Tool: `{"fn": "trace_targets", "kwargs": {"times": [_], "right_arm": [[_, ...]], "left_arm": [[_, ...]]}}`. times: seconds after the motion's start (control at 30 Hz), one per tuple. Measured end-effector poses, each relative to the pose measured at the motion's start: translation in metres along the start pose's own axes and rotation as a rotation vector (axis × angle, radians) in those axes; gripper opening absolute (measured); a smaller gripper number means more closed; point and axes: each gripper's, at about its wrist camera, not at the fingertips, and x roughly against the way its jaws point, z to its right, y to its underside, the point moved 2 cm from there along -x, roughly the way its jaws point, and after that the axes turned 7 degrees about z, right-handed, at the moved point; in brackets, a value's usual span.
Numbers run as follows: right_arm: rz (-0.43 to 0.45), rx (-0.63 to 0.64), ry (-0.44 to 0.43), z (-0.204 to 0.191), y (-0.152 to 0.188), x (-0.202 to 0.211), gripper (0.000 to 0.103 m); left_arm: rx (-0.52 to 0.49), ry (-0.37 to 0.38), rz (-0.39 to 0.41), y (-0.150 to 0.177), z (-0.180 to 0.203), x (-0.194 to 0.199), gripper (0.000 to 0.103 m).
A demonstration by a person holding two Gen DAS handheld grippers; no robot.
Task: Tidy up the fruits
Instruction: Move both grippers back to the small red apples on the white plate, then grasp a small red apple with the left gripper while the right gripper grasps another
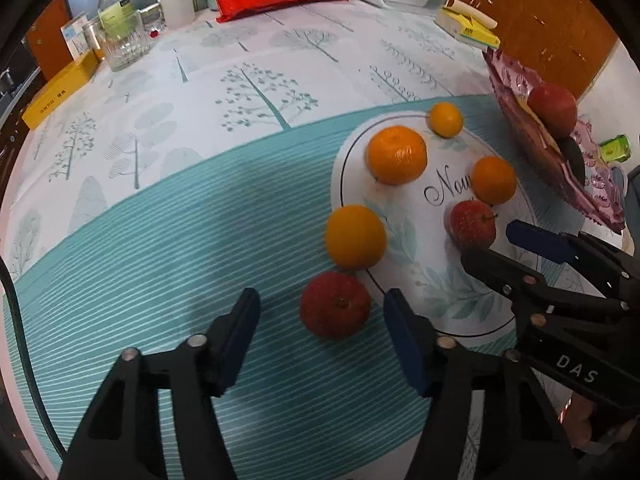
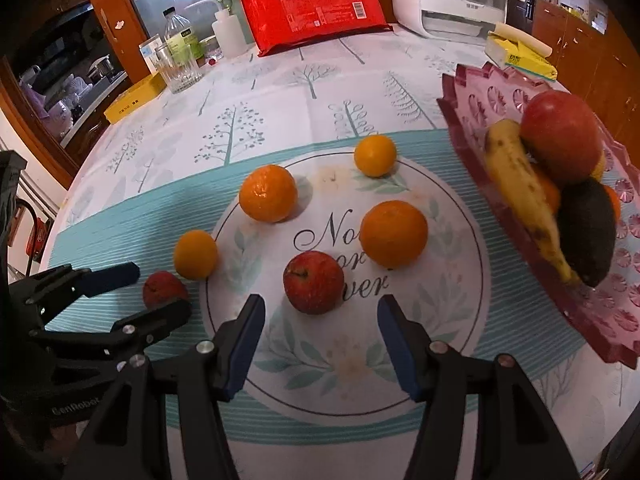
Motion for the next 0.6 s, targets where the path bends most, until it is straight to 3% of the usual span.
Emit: {"fn": "trace_targets", "kwargs": {"times": [0.13,0.23,0.37,0.6], "right_arm": [[0.001,0.002,0.004,-0.002,-0.001,-0.008,0.059],[0.014,0.021,0.016,-0.006,-0.002,-0.012,0.053],[0.021,0.049,0.019,-0.012,-0.005,-0.016,0.036],[0.023,0.092,0.011,-0.021,-0.002,-0.012,0.034]], "left_arm": [[-0.004,-0.006,0.007,0.000,0.000,-0.001,0.048],[-0.010,-0.003,0.014,0.000,0.000,-0.001,0.034],[-0.010,0.002,0.015,0.001,0.000,-0.001,0.033],[-0.005,-0.014,0.016,0.000,-0.004,0.008,0.032]]}}
